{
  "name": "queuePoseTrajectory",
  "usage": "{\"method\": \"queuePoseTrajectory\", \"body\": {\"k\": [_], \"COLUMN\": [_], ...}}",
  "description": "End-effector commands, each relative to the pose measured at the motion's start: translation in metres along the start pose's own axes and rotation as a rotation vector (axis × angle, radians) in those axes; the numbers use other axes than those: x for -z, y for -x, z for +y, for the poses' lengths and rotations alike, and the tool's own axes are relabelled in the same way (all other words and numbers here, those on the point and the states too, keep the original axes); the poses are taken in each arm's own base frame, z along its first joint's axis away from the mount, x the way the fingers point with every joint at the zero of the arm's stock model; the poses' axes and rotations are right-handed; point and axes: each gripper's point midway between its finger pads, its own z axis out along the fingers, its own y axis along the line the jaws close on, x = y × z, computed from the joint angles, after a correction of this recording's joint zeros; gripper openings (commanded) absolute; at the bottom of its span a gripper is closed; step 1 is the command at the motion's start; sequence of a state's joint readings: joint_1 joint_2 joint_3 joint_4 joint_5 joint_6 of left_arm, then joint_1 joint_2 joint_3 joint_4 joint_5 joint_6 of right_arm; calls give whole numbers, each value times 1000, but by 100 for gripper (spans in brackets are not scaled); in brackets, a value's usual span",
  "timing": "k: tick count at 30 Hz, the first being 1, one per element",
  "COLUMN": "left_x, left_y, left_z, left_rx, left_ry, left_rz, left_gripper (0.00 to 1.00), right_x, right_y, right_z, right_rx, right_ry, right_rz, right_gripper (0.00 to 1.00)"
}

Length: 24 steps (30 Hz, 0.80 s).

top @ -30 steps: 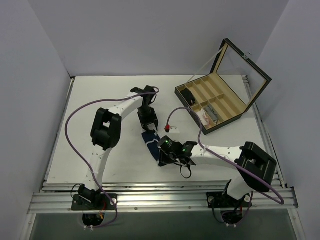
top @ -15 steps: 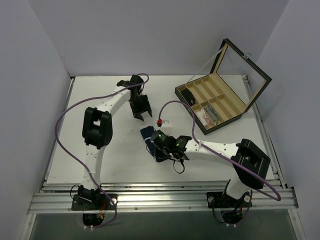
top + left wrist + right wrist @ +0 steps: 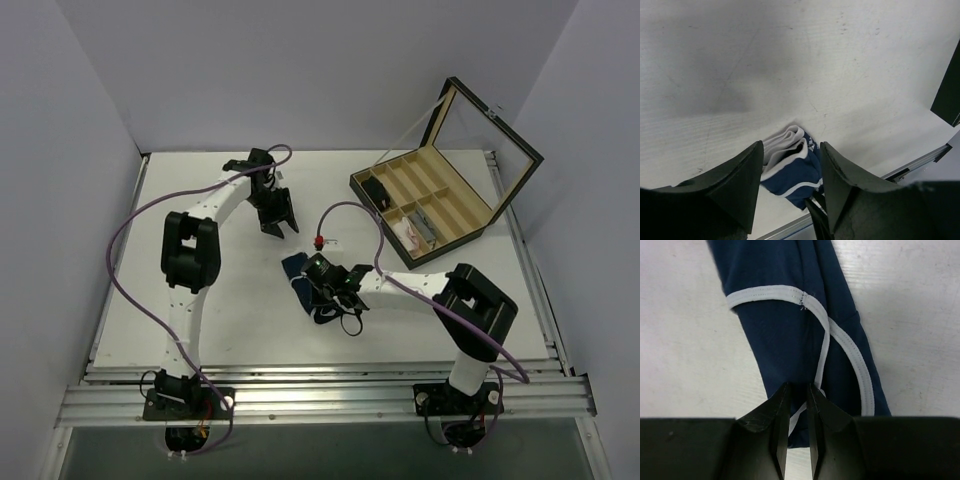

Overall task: Roll the underwear
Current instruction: Fold the underwear

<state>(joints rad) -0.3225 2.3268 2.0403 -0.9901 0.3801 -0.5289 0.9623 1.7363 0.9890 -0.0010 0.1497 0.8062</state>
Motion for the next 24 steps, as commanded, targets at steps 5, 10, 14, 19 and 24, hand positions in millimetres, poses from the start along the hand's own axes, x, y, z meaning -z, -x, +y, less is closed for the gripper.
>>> {"method": "queuePoseTrajectory", "body": {"k": [5, 10, 14, 19, 24], "left_x": [8, 37, 32, 0, -21], "left_y": [-12, 10, 25, 10, -12], "left_z": [13, -11, -33, -35, -21], "left_rx": [-23, -104, -168, -217, -216], "left_ry": [21, -35, -111, -128, -106], "left_rz": [-2, -119, -95, 18, 86], "left_gripper": [54, 57, 57, 54, 49], "right_x": [6, 26, 45, 56, 64], "right_y": [-12, -4, 14, 27, 18], "right_z": [-28, -66, -68, -50, -22], "right_rx": [74, 81, 81, 57, 22], "right_ry": [18, 15, 50, 89, 154], "right_rz": [65, 118, 102, 102, 97], "right_gripper": [16, 17, 19, 19, 19]}}
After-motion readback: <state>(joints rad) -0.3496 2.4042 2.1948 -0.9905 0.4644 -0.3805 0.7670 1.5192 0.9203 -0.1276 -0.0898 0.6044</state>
